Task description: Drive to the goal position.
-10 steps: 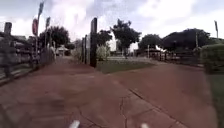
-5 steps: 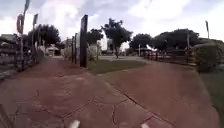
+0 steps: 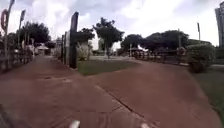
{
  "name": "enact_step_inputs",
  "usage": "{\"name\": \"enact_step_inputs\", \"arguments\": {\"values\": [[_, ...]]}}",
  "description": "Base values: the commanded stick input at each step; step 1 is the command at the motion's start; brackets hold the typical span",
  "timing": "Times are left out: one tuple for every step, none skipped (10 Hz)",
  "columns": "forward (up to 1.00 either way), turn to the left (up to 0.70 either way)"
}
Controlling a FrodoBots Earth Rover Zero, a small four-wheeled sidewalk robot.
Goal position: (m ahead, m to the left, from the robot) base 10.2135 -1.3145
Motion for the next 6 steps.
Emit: {"name": "enact_step_inputs", "arguments": {"values": [[0.50,-0.47],[0.50,-0.47],[0.50,-0.47],[0.50,-0.47],[0.50,-0.47],[0.50,-0.47]]}}
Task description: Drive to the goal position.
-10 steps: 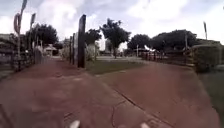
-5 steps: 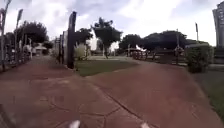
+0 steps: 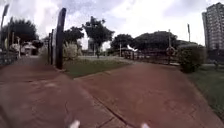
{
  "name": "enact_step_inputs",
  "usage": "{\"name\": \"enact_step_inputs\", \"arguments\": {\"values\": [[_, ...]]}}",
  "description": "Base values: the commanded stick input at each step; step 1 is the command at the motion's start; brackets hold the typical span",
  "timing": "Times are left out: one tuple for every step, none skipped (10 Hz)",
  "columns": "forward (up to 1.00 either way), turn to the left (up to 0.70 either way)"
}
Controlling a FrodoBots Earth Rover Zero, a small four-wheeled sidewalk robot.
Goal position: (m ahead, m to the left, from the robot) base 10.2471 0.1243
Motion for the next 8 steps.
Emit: {"name": "enact_step_inputs", "arguments": {"values": [[0.50,-0.47],[0.50,-0.34],[0.50,-0.14],[0.50,0.03],[0.50,0.03],[0.50,0.03],[0.50,0.03],[0.50,0.03]]}}
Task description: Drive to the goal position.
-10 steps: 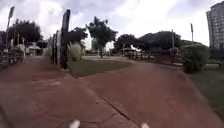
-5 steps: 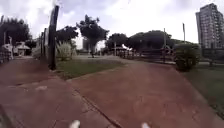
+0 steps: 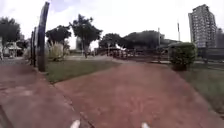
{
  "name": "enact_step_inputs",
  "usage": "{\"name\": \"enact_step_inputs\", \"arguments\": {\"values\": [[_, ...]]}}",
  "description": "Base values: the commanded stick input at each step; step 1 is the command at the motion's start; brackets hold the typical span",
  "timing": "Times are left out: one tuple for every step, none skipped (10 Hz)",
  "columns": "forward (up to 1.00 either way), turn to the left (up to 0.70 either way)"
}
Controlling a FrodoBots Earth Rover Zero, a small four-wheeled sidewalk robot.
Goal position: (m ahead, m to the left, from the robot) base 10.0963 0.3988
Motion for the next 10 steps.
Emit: {"name": "enact_step_inputs", "arguments": {"values": [[0.50,0.03],[0.50,0.03],[0.50,0.03],[0.50,0.03],[0.50,0.03],[0.50,0.03],[0.50,0.03],[0.50,0.03],[0.50,0.03],[0.50,0.03]]}}
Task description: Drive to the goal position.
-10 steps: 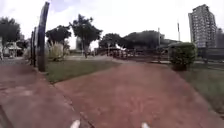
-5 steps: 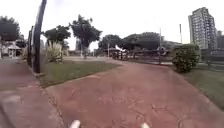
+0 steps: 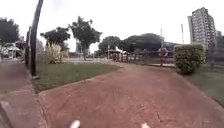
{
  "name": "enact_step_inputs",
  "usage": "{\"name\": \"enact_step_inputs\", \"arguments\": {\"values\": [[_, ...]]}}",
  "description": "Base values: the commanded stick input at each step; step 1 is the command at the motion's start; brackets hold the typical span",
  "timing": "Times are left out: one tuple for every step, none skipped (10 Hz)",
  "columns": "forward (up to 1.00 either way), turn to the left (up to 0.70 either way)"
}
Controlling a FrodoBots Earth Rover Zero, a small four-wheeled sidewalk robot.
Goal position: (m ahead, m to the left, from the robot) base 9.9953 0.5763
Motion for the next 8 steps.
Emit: {"name": "enact_step_inputs", "arguments": {"values": [[0.50,0.03],[0.50,0.03],[0.50,0.03],[0.50,0.03],[0.50,-0.31],[0.50,-0.47],[0.50,-0.47],[0.50,-0.47]]}}
